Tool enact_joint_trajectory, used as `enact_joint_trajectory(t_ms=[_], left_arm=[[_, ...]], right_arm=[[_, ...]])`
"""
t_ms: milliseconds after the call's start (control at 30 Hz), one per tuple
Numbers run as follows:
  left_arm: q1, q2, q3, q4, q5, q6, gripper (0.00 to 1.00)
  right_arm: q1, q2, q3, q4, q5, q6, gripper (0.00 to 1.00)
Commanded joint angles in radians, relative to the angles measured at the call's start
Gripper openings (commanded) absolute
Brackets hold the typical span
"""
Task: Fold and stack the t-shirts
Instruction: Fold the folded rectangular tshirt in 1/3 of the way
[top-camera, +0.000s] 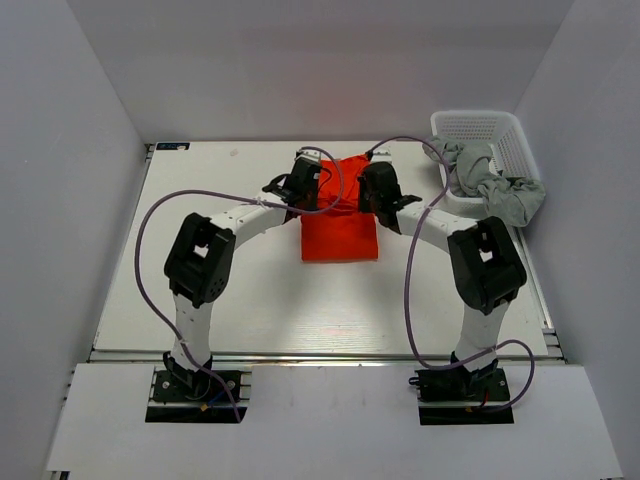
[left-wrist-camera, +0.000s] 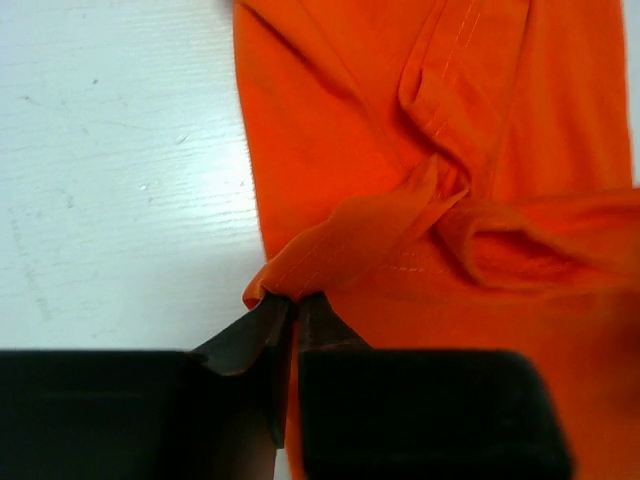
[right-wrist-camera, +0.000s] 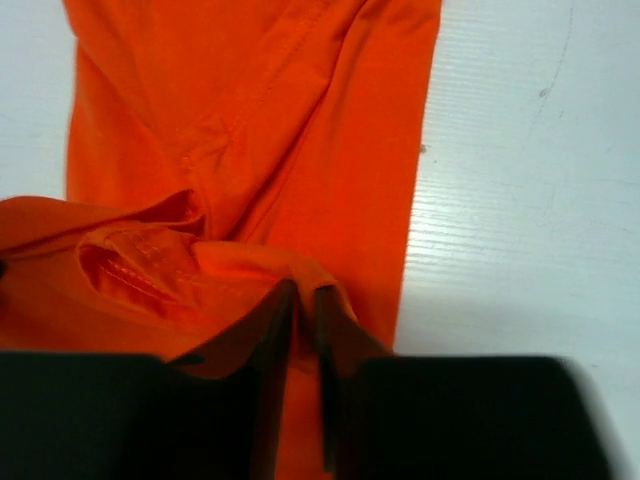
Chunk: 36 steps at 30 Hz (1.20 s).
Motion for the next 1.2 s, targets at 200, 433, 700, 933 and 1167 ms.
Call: enact_joint_trajectory(t_ms=[200,433,700,933,1167], left_arm=[[0.038,0.016,0.16,-0.042,0.009,0.048,1.0],[0.038,-0.227,-0.065,-0.098,-0.036,-0.009,1.0],[0.038,-0.595,-0.559,-0.11,-0.025,-0.13,1.0],[0.038,-0.751,-0.734,-0.136,0.027,-0.188,1.0],[0.038,-0.763,-0.748,-0.16,0.009,-0.197,1.0]], right_arm=[[-0.03,0.051,0.192,-0.051,0.003,-0.013,0.71],[-0.027,-0.104,-0.023,0.007,-0.332,-0.025,0.9],[0.002,0.027,0.007,0.049,-0.575,-0.029,0.9],[0.008,0.164,0.147,0.038,-0.611,-0.032,0.9],[0.008,0.221,0.185,0.068,-0.44,-0.019,0.9]])
